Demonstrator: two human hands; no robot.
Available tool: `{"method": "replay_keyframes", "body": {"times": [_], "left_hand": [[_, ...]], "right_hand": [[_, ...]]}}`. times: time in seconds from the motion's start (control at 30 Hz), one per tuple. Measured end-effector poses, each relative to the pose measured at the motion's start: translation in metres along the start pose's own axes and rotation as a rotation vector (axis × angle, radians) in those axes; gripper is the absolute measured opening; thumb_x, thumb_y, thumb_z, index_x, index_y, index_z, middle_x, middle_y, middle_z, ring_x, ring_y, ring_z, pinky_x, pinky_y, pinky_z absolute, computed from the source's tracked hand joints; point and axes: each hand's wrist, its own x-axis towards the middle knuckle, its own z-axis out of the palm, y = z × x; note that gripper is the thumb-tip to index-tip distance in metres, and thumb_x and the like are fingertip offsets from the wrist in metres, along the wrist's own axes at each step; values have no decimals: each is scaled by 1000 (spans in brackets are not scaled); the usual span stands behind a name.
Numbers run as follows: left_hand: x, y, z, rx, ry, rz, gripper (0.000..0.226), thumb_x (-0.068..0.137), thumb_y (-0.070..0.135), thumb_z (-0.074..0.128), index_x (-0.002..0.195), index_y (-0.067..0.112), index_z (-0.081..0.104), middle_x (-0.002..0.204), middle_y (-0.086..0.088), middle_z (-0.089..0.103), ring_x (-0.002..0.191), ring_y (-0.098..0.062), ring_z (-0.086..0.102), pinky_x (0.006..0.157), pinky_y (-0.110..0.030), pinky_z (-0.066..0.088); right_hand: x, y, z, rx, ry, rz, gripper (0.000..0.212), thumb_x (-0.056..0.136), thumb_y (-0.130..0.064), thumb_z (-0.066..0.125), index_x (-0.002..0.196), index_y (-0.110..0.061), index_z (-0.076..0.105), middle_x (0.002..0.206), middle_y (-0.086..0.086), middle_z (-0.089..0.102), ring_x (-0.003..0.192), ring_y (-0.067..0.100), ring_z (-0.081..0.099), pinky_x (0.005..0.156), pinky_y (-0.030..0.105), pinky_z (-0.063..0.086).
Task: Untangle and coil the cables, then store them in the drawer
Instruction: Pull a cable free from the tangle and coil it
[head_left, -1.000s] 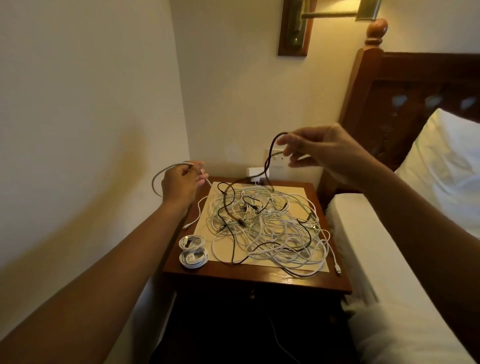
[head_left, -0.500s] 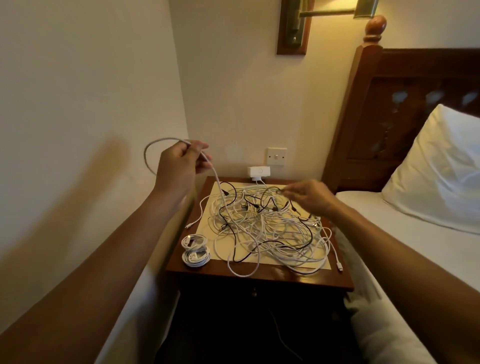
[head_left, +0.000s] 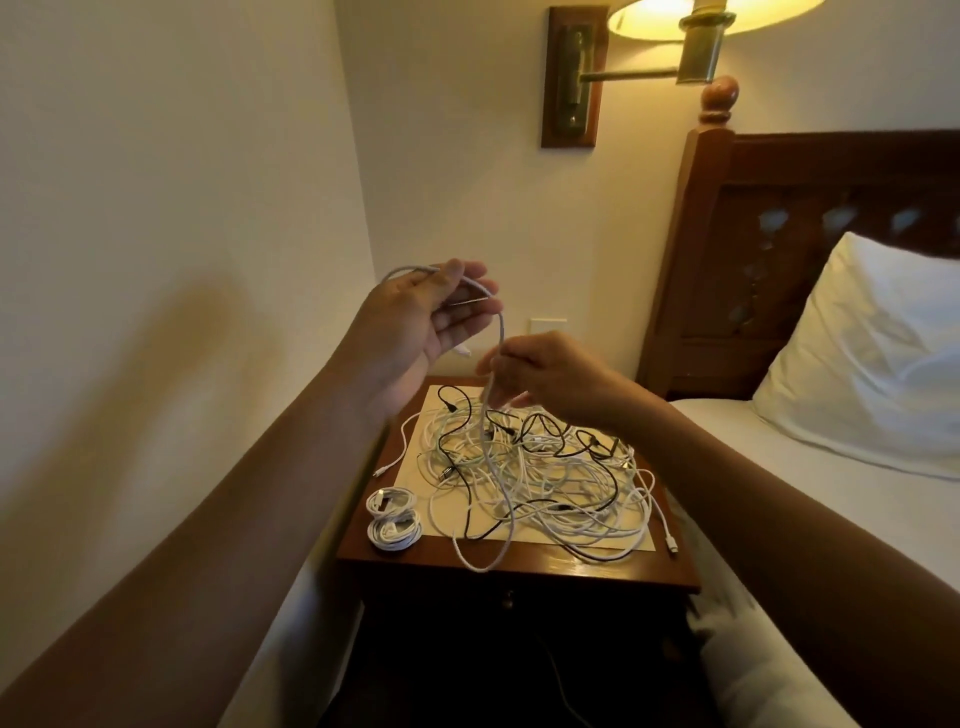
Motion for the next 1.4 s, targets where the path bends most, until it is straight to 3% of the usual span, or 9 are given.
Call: {"method": "replay_keyframes", "body": {"times": [0.23, 0.43, 0.6, 0.77, 0.83, 0.93, 1.1, 1.27, 1.4], "left_hand": [[-24, 9, -30, 250, 17, -289, 36, 106, 35, 49, 116, 6, 69, 111, -15, 75, 91, -28, 73, 86, -44, 57], [-31, 43, 4, 866, 225, 219, 29, 95, 42, 67, 114, 20, 62, 97, -1, 65, 83, -14, 63, 68, -27, 48], [-9, 68, 42, 875, 135, 360, 70, 89, 59, 66, 146, 25, 43, 126, 7, 53, 98, -1, 57, 73, -17, 44], [-8, 73, 72, 820, -69, 428, 24, 102, 35, 59, 116, 18, 69, 108, 4, 72, 99, -10, 68, 91, -32, 54], [-12, 69, 68, 657, -106, 348, 21, 106, 24, 52, 104, 14, 70, 94, -3, 74, 86, -18, 71, 83, -36, 56], [-21, 61, 48, 494, -67, 221, 21, 106, 27, 52, 106, 10, 65, 67, -2, 59, 50, -14, 48, 48, -27, 41], [-39, 54, 50, 635, -203, 171, 22, 105, 30, 54, 101, 11, 64, 59, 2, 49, 50, -13, 34, 45, -22, 29], [-46, 55, 43, 887, -167, 252, 26, 97, 40, 64, 88, 17, 73, 61, 2, 54, 52, -14, 44, 50, -25, 38], [-58, 45, -1, 921, -266, -15, 27, 102, 35, 57, 96, 17, 76, 60, 5, 49, 49, -6, 39, 48, -18, 34]], "right_hand": [[16, -44, -71, -337, 316, -124, 23, 109, -21, 47, 111, -14, 69, 98, -2, 72, 87, 9, 71, 76, 28, 58], [20, -109, -120, -424, 482, -341, 24, 106, -26, 55, 117, -12, 72, 98, -9, 73, 90, 2, 71, 77, 15, 54], [4, -167, -149, -423, 556, -492, 25, 106, -23, 55, 119, -9, 71, 99, -1, 74, 90, 5, 73, 83, 21, 60], [-22, -187, -159, -416, 604, -555, 27, 106, -26, 55, 119, -9, 71, 88, 0, 71, 82, 11, 74, 75, 25, 61], [-33, -175, -163, -455, 631, -501, 28, 106, -31, 55, 116, -9, 71, 86, 3, 71, 76, 15, 74, 71, 29, 63], [-50, -141, -170, -603, 514, -232, 26, 102, -26, 61, 126, -15, 65, 95, 1, 72, 80, 14, 73, 75, 34, 62], [-69, -116, -123, -493, 78, -27, 71, 90, -25, 77, 151, -24, 41, 141, -6, 57, 127, 10, 54, 90, 22, 48], [-70, -97, -71, -140, -71, 31, 24, 109, -22, 45, 112, -12, 66, 75, 0, 61, 58, 7, 60, 56, 19, 53], [-77, -72, -85, -274, 69, 35, 26, 108, -27, 48, 98, -20, 71, 73, 0, 53, 59, 15, 45, 51, 27, 38]]}}
